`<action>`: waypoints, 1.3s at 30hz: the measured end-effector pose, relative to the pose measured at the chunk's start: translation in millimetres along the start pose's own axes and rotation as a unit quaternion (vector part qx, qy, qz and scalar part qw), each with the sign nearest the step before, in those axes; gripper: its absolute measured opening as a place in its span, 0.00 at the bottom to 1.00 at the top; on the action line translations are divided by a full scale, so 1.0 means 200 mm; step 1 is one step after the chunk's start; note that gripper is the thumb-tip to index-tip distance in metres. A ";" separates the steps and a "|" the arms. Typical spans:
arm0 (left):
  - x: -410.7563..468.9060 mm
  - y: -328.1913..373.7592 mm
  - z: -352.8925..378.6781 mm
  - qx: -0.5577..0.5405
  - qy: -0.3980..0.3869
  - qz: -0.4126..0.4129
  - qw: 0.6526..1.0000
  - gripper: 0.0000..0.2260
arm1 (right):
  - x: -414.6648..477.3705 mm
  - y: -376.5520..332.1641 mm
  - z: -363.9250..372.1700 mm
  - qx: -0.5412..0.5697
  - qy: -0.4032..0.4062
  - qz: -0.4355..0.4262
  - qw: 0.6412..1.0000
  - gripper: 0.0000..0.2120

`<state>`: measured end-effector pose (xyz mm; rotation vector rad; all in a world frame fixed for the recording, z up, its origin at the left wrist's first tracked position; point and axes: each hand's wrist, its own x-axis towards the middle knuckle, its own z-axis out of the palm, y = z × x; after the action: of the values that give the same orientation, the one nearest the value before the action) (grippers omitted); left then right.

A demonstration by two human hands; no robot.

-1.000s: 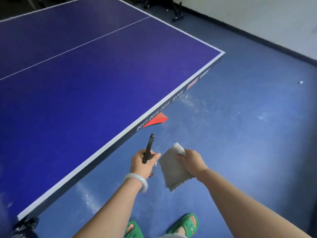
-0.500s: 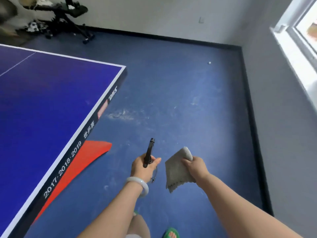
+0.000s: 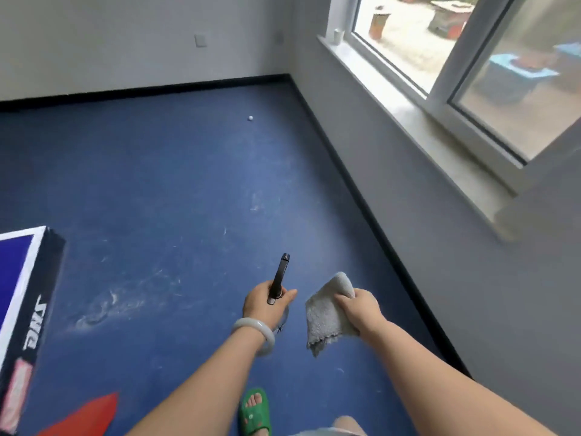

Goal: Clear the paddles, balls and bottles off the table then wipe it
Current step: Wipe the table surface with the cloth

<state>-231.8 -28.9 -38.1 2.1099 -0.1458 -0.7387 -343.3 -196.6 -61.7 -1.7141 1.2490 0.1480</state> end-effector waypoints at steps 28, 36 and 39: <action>1.43 1.68 1.37 0.092 -0.202 0.112 0.969 0.11 | 1.56 -0.26 -1.48 0.227 0.151 0.123 0.954 0.08; 1.82 2.07 1.83 0.164 -0.316 0.158 0.921 0.12 | 1.81 -0.24 -1.77 0.325 0.239 0.193 0.894 0.08; 1.90 2.21 1.99 0.161 -0.351 0.166 0.907 0.11 | 1.89 -0.24 -1.85 0.341 0.282 0.212 0.871 0.06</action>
<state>-71.3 -716.9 -45.3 1.9371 -1.0530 -1.2969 -282.6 -723.8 -61.7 -0.8591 1.8199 -0.5246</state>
